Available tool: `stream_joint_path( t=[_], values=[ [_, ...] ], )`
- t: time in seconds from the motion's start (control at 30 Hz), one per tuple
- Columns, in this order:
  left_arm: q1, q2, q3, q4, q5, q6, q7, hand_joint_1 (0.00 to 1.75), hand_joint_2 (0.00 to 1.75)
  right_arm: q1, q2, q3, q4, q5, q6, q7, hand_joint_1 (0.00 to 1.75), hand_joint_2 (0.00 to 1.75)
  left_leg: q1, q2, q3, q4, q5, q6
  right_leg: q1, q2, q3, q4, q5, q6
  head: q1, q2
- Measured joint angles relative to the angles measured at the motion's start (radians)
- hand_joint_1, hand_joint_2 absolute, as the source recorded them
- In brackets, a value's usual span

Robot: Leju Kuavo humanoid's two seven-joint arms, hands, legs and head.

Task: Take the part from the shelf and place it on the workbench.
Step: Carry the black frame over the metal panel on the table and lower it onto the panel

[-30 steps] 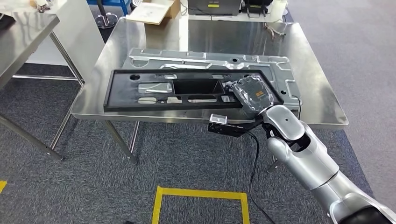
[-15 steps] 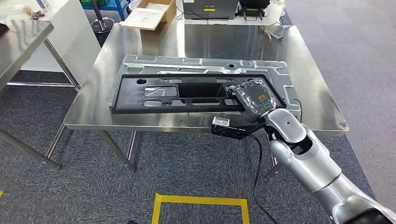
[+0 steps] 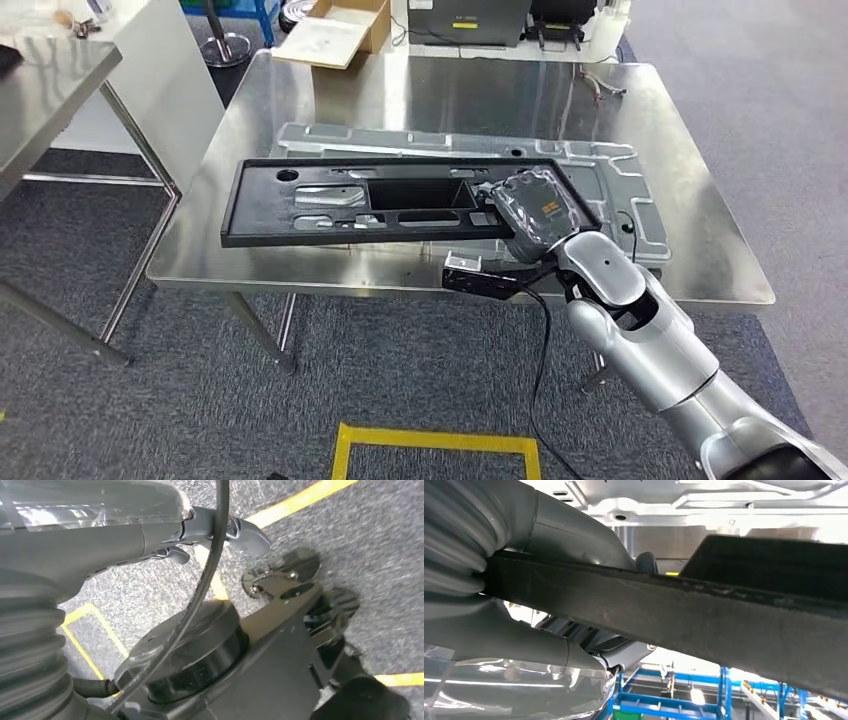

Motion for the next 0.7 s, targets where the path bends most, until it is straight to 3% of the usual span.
stream_joint_path(
  t=[0.07,0.17,0.2,0.27,0.3,0.33,0.37,0.4,0.47,0.53,0.63,0.7],
  values=[
    [0.000,0.000,0.000,-0.001,0.001,0.001,0.001,0.00,1.75,-0.003,0.001,0.000,0.000,0.000,0.000,0.000,1.75,1.75,-0.001,0.001,0.002,-0.002,-0.007,-0.009,0.006,-0.001,0.012,-0.027,-0.012,-0.007,0.000,0.000],
    [0.002,0.001,0.000,-0.005,0.003,0.004,0.002,0.00,1.75,-0.003,-0.001,0.000,-0.001,0.001,0.001,0.000,1.75,1.75,0.000,0.005,0.005,0.017,-0.026,-0.026,-0.005,0.000,0.042,-0.050,-0.021,-0.013,0.000,0.000],
    [0.002,0.001,0.000,-0.006,0.004,0.007,0.003,0.00,1.75,-0.003,-0.002,0.000,-0.001,0.001,0.002,0.000,1.75,1.75,0.001,0.005,-0.012,0.056,-0.043,-0.032,-0.010,-0.001,0.054,-0.057,-0.025,-0.016,0.000,0.000],
    [0.004,0.002,0.000,-0.007,0.008,0.012,0.005,0.00,1.75,-0.003,-0.005,0.001,0.000,0.002,0.005,0.001,1.75,1.75,0.009,0.005,-0.085,0.182,-0.084,-0.042,-0.010,-0.002,0.070,-0.061,-0.037,-0.021,0.000,0.000],
    [0.007,0.002,0.000,-0.008,0.010,0.013,0.007,0.00,1.75,-0.001,-0.005,0.002,0.000,0.002,0.006,0.001,1.75,1.75,0.013,0.005,-0.125,0.239,-0.094,-0.047,-0.011,-0.001,0.077,-0.060,-0.044,-0.020,0.000,0.000],
    [0.010,0.003,0.000,-0.008,0.012,0.014,0.008,0.00,1.75,0.001,-0.005,0.004,0.002,0.002,0.007,0.001,1.75,1.75,0.016,0.006,-0.154,0.268,-0.086,-0.051,-0.012,0.001,0.086,-0.058,-0.053,-0.017,0.000,0.000],
    [0.013,0.003,0.000,-0.008,0.013,0.014,0.008,0.00,1.75,0.003,-0.005,0.005,0.003,0.002,0.008,0.000,1.75,1.75,0.019,0.006,-0.165,0.260,-0.057,-0.054,-0.014,0.002,0.096,-0.055,-0.063,-0.014,0.000,0.000],
    [0.014,0.004,0.000,-0.008,0.014,0.014,0.009,0.00,1.75,0.005,-0.005,0.006,0.004,0.002,0.008,0.000,1.75,1.75,0.022,0.006,-0.158,0.215,-0.012,-0.057,-0.016,0.003,0.107,-0.052,-0.075,-0.009,0.000,0.000],
    [0.015,0.005,0.000,-0.010,0.015,0.014,0.010,0.00,1.75,0.005,-0.005,0.007,0.005,0.002,0.008,0.000,1.75,1.75,0.024,0.006,-0.119,0.095,0.065,-0.060,-0.019,0.004,0.125,-0.044,-0.098,0.003,0.000,0.000],
    [0.014,0.005,0.000,-0.012,0.015,0.015,0.011,0.00,1.75,0.002,-0.005,0.007,0.007,0.002,0.008,0.000,1.75,1.75,0.021,0.004,-0.091,0.031,0.073,-0.049,-0.016,0.005,0.132,-0.040,-0.113,0.017,0.000,0.000],
    [0.016,0.005,0.000,-0.017,0.015,0.015,0.012,0.00,1.75,0.001,-0.005,0.007,0.008,0.002,0.008,0.000,1.75,1.75,0.020,0.002,-0.077,0.017,0.052,-0.022,-0.016,0.006,0.136,-0.033,-0.117,0.031,0.000,0.000],
    [0.016,0.006,0.000,-0.020,0.016,0.015,0.013,0.00,1.75,-0.002,-0.002,0.007,0.009,0.002,0.008,0.000,1.75,1.75,0.021,0.001,-0.061,0.014,0.043,-0.008,-0.017,0.004,0.108,0.027,-0.134,0.037,0.000,0.000]
  ],
)
